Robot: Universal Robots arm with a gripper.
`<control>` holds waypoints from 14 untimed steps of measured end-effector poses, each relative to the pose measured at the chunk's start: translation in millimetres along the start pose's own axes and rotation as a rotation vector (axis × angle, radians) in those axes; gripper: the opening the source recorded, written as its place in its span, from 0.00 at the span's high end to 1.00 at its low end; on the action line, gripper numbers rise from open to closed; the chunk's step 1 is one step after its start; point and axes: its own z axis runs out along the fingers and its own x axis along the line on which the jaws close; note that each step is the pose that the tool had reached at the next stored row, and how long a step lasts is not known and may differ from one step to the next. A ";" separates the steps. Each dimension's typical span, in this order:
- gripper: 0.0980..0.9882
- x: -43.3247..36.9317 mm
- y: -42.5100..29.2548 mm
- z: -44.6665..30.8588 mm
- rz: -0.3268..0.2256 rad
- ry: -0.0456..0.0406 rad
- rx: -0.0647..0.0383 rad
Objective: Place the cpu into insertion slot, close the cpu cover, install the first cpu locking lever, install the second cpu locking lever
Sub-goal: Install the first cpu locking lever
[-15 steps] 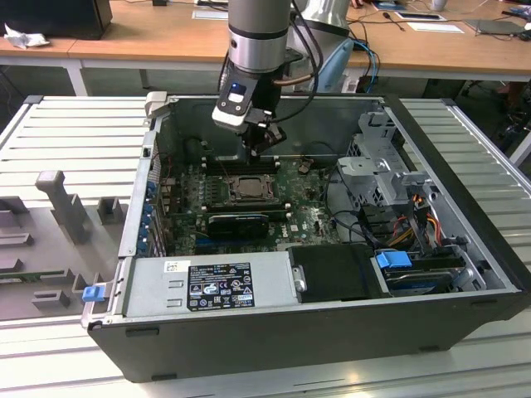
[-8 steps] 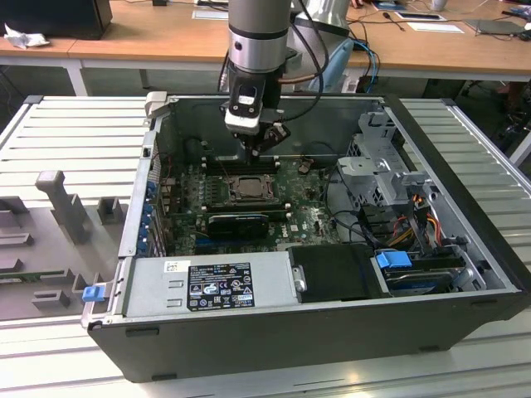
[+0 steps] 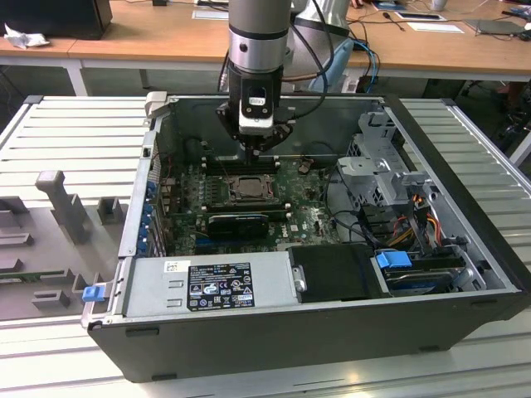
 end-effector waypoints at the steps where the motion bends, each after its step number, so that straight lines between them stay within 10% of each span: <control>1: 0.99 0.0 0.0 0.0 -0.015 0.0003 0.000; 14: 0.99 0.0 0.0 0.5 -0.361 0.0073 0.004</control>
